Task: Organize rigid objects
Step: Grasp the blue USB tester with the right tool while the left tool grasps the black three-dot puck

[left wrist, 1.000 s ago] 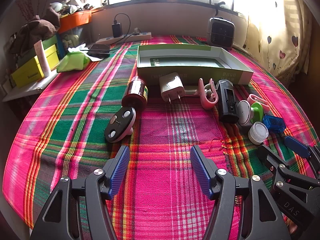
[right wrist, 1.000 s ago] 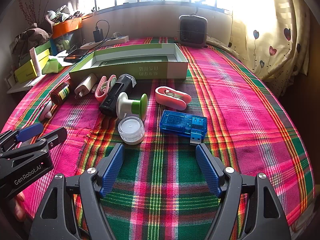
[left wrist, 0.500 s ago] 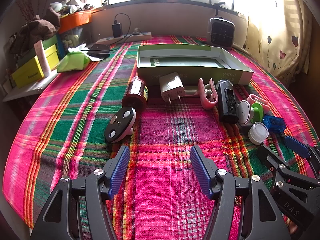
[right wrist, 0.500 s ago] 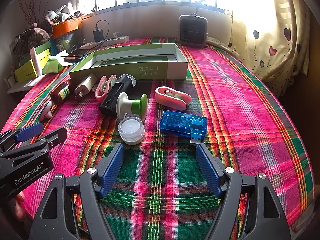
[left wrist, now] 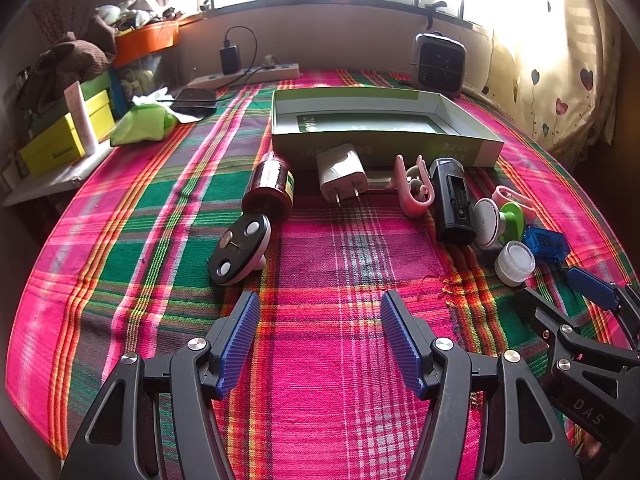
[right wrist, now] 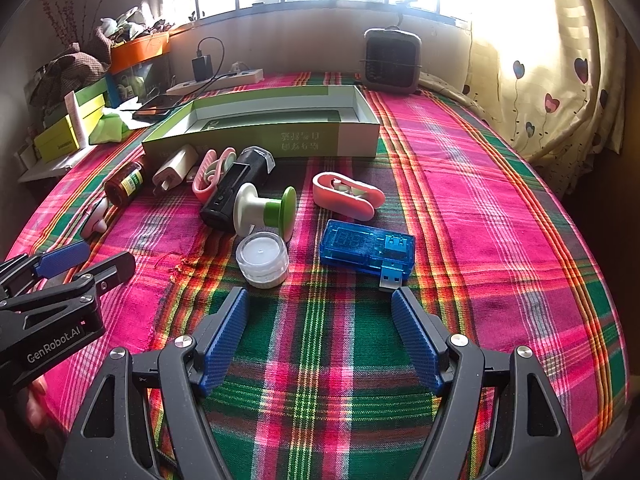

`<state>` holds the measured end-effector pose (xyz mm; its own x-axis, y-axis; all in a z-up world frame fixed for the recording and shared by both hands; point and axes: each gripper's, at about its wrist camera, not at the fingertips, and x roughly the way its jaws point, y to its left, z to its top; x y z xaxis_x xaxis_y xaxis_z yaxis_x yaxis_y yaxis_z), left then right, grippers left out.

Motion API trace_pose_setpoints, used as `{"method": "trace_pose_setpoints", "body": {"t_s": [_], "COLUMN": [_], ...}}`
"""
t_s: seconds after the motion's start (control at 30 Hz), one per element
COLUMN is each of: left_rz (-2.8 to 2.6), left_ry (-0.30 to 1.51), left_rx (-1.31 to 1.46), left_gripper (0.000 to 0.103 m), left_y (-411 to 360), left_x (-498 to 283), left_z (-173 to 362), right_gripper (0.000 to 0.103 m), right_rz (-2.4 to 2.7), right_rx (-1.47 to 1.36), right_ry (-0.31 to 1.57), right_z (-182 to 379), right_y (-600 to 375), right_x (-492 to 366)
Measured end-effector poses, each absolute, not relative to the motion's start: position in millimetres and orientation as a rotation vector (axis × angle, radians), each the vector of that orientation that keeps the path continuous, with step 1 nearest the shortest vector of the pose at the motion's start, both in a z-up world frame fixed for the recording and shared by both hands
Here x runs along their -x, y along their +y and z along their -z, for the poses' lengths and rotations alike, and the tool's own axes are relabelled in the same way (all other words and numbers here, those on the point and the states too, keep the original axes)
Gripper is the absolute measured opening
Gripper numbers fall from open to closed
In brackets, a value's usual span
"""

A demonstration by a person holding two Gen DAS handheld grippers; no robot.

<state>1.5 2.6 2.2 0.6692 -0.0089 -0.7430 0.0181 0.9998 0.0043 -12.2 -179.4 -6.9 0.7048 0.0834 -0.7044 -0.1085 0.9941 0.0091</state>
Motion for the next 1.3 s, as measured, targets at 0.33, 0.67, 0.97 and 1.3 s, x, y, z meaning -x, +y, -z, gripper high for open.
{"method": "trace_pose_setpoints", "body": {"t_s": [0.33,0.67,0.97,1.3], "left_rz": [0.068,0.056,0.043,0.052], "left_ry": [0.858,0.873,0.865,0.884], "left_rx": [0.005,0.045,0.09,0.057], "left_gripper": [0.062,0.062,0.062,0.062], "left_y": [9.4,35.4,60.1,63.2], "left_x": [-3.3,-3.9,-11.9,-31.0], "left_z": [-4.3,-7.9,-13.0,-8.2], "right_gripper": [0.074,0.074,0.074,0.056], "right_rz": [-0.132,-0.136,-0.249,-0.282], "right_rx": [-0.004,0.129,0.217,0.185], "right_ry": [0.793,0.768,0.826,0.849], "right_z": [2.6,-9.2,-0.9,2.4], "right_y": [-192.6,-212.5,-210.3,-203.9], "right_x": [10.5,-11.7,-32.2,-40.5]}}
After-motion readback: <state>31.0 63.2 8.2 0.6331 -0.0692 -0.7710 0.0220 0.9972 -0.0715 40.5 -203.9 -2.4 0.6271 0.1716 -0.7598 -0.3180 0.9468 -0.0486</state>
